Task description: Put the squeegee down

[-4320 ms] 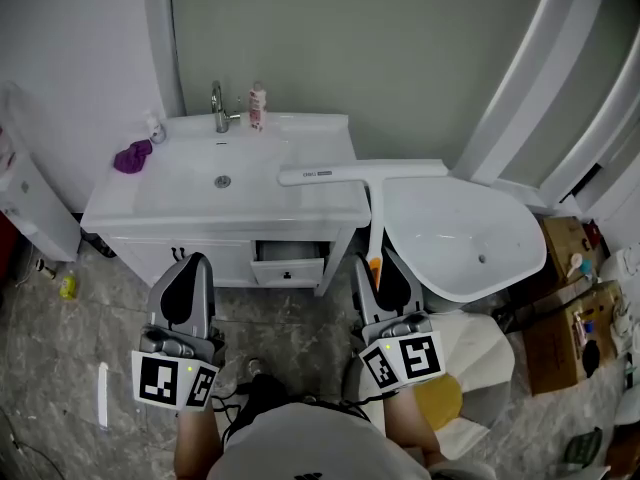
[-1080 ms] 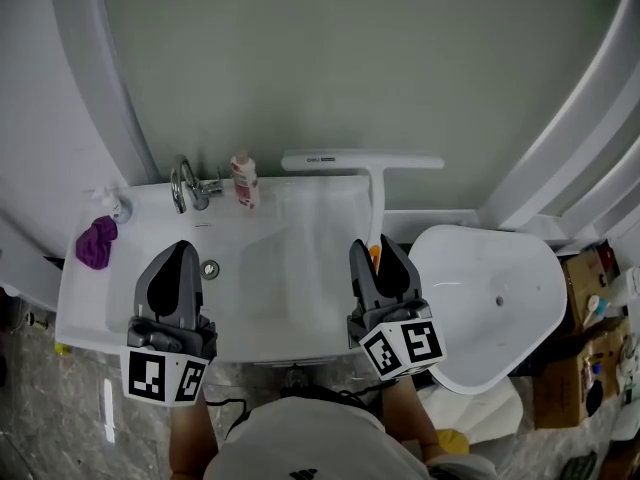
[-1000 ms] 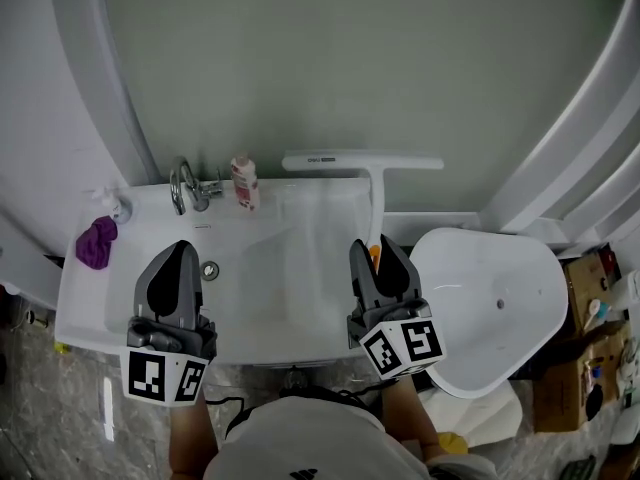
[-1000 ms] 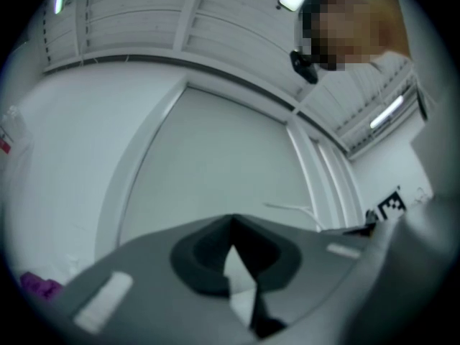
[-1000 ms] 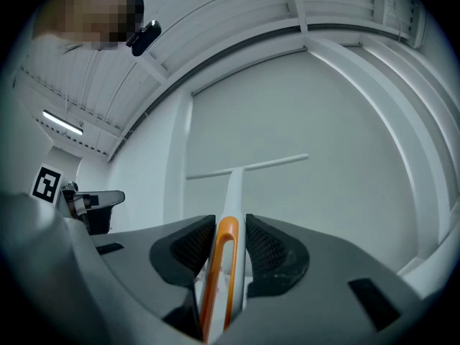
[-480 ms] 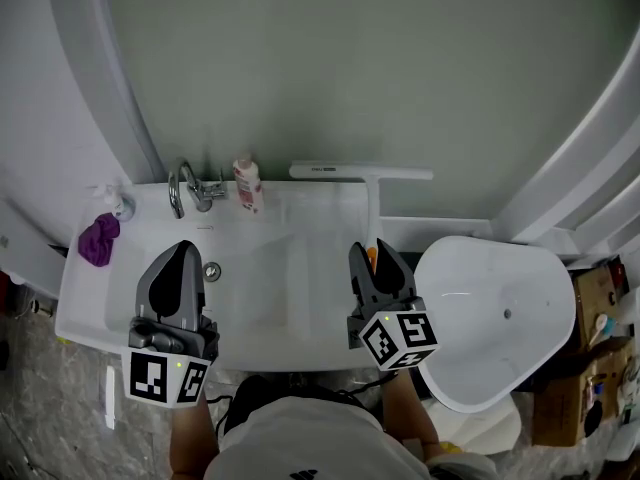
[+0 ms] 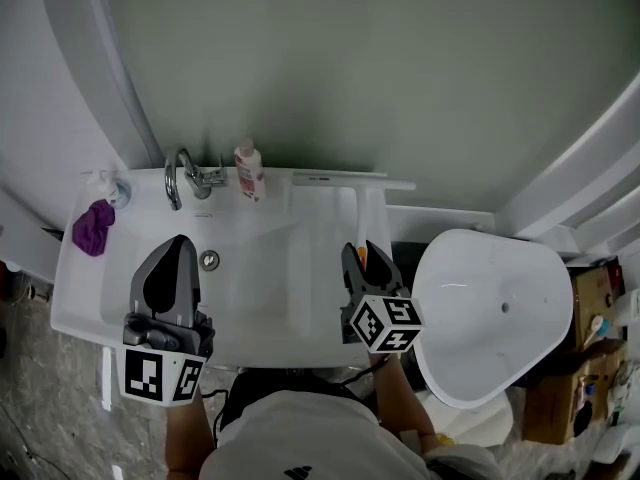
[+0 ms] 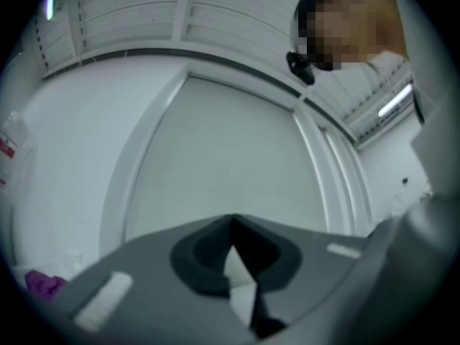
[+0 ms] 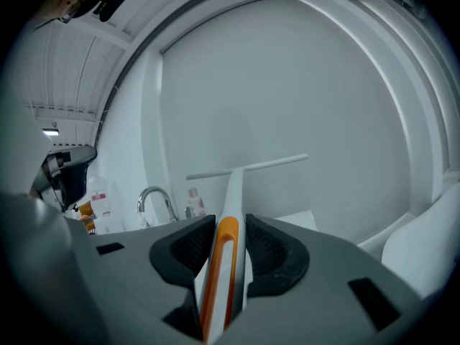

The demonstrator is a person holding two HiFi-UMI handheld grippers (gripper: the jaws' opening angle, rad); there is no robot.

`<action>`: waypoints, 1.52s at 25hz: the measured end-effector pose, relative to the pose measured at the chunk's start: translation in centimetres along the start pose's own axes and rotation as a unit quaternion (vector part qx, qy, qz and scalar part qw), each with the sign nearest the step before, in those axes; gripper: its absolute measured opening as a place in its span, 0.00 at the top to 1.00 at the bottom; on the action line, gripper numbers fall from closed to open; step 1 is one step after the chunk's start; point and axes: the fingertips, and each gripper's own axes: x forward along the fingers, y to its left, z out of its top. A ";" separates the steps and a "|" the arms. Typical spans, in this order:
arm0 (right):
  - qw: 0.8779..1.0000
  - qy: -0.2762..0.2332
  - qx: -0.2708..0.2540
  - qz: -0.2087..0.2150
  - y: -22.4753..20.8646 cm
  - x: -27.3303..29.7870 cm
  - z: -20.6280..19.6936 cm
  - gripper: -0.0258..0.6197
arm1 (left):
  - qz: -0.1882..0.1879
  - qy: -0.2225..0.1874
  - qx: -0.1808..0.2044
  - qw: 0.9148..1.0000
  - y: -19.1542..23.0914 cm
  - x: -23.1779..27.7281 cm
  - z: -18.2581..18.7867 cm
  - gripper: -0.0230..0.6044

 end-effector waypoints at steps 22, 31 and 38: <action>0.991 0.132 0.022 -0.022 -2.9 4.9 -9.4 0.76 | 0.047 0.030 -0.003 0.998 2.4 -0.9 -2.2 0.95; 0.984 0.172 0.035 -0.027 -3.9 7.6 -12.0 0.76 | 0.077 0.040 0.001 0.996 3.7 -1.7 -2.8 0.95; 0.977 0.201 0.060 -0.046 -5.0 9.6 -14.1 0.76 | 0.103 0.052 0.007 0.993 4.8 -2.5 -3.2 0.95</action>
